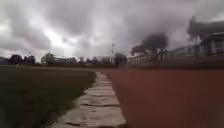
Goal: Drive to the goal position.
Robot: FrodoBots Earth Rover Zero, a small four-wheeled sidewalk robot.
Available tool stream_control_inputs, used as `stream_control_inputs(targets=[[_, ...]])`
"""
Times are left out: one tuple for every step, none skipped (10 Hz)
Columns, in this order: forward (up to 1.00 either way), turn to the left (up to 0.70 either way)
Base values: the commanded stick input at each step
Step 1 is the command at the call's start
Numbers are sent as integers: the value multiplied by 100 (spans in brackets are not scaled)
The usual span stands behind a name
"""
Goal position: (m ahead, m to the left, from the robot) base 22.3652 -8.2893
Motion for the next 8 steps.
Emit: stream_control_inputs(targets=[[70, -35], [70, -35], [70, -35], [70, -35], [70, -35], [70, -35], [70, 0], [70, 0]])
